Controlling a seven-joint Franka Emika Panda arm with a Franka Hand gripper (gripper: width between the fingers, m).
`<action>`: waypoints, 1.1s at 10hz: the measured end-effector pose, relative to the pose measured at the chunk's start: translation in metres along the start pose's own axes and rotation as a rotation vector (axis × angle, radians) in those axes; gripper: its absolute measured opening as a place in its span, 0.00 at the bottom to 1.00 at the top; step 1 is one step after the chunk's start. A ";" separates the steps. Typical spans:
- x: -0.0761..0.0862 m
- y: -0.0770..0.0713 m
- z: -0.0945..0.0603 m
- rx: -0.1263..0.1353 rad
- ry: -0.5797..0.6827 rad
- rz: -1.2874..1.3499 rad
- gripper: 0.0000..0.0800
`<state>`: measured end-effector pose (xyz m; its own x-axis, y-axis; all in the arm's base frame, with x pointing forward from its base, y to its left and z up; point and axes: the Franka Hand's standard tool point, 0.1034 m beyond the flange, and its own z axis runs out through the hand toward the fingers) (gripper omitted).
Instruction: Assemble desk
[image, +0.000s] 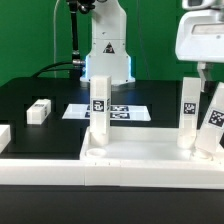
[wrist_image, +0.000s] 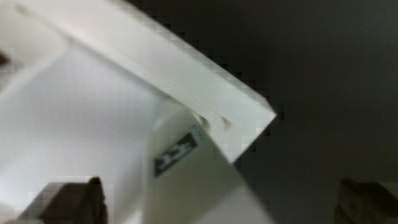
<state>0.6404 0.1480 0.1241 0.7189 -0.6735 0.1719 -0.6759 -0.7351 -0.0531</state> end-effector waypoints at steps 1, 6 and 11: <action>0.005 0.008 0.002 -0.001 0.002 -0.132 0.81; 0.030 0.030 0.006 0.006 0.023 -0.307 0.70; 0.030 0.031 0.007 0.008 0.021 -0.009 0.05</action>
Offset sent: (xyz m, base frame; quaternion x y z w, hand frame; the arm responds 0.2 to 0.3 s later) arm 0.0006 -0.0229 -0.0008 0.0502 0.0035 -0.1368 0.9893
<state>0.6421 0.1048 0.1208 0.7212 -0.6655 0.1925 -0.6684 -0.7415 -0.0593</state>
